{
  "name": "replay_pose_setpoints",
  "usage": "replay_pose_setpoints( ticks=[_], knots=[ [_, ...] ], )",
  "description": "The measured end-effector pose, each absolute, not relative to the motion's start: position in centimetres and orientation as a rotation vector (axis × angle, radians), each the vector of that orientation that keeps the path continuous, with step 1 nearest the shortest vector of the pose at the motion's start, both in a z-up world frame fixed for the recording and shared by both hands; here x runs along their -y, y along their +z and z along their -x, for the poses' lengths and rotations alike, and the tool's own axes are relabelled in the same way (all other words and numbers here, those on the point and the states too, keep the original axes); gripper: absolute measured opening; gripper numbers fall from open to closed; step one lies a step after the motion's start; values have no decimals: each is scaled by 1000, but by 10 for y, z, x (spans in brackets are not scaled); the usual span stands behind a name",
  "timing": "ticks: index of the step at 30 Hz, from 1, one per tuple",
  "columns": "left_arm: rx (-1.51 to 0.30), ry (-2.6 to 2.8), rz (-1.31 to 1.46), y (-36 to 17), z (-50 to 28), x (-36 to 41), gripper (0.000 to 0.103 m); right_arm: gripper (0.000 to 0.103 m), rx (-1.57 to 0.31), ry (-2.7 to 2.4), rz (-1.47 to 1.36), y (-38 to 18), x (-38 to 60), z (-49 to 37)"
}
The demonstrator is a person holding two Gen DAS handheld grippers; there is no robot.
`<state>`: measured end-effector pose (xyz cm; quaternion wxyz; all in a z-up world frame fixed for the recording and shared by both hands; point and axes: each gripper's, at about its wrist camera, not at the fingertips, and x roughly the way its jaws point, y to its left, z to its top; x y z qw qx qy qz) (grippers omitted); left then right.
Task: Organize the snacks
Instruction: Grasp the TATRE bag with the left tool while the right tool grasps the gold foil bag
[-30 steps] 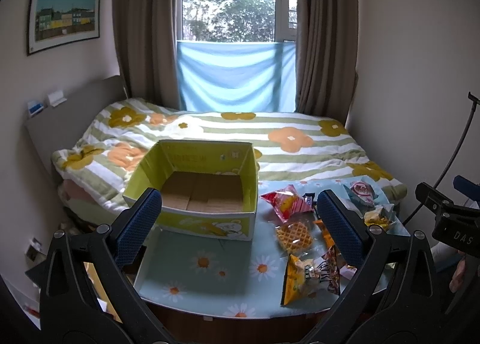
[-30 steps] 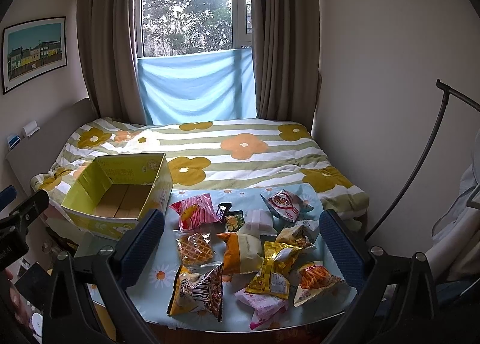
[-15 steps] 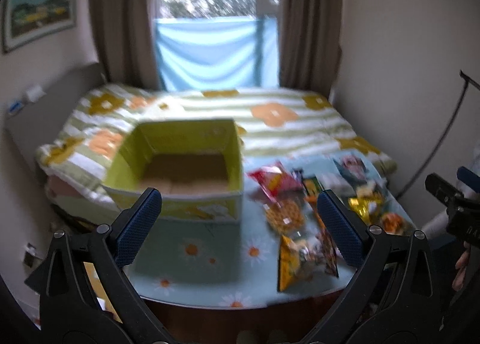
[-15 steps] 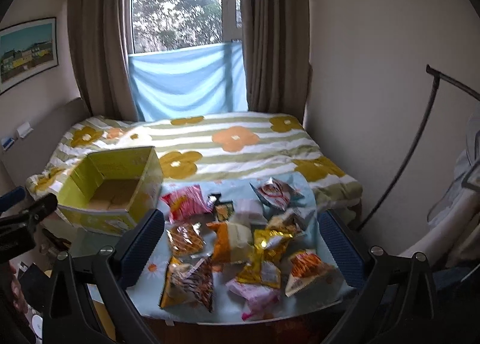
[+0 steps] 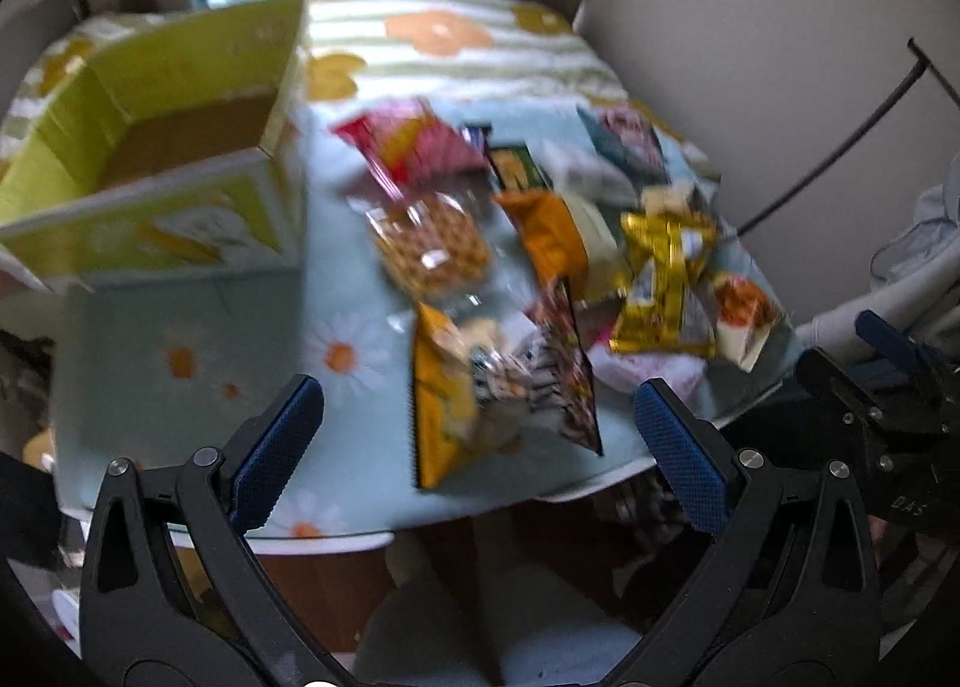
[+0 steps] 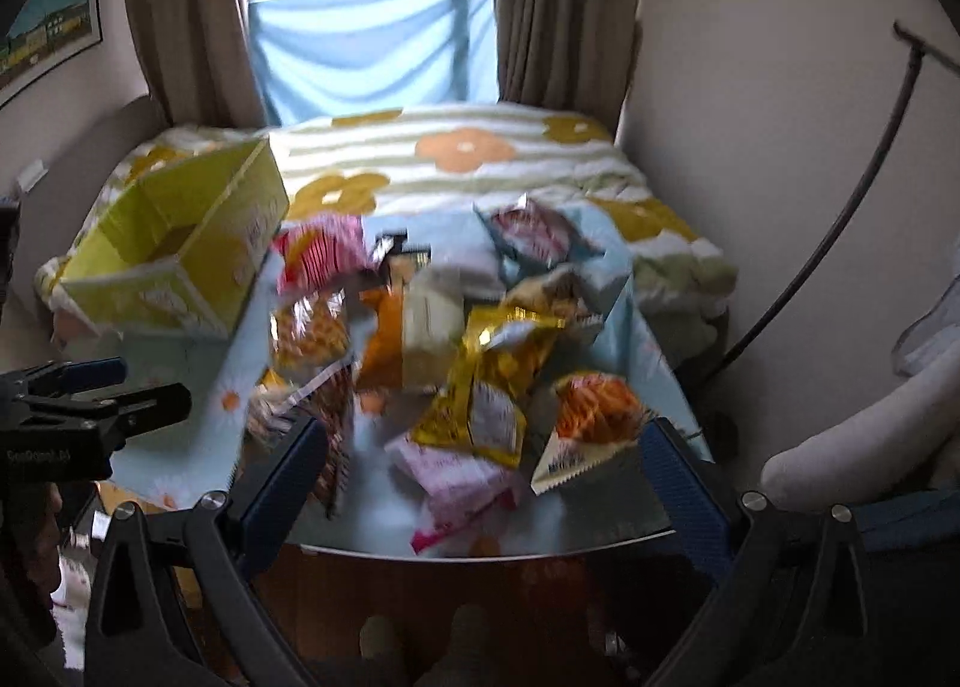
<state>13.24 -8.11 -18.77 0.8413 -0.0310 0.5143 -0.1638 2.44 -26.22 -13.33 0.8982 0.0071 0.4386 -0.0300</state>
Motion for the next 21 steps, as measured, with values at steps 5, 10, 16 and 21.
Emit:
replay_pose_setpoints(
  ticks=[5,10,16,21],
  knots=[
    [-1150,-304,80,-210,-139,106,102,103,-932,23,-105,-153,282,-49],
    [-1205,-254,62,-236,-146,130,102,103,-942,88,-130,-166,294,-81],
    [-1234,-166,61,-262,-155,141,102,102,-1024,96,-96,-201,290,-115],
    [-1246,-101,47,-279,-162,144,102,102,-1067,78,-33,-228,286,-131]
  ],
)
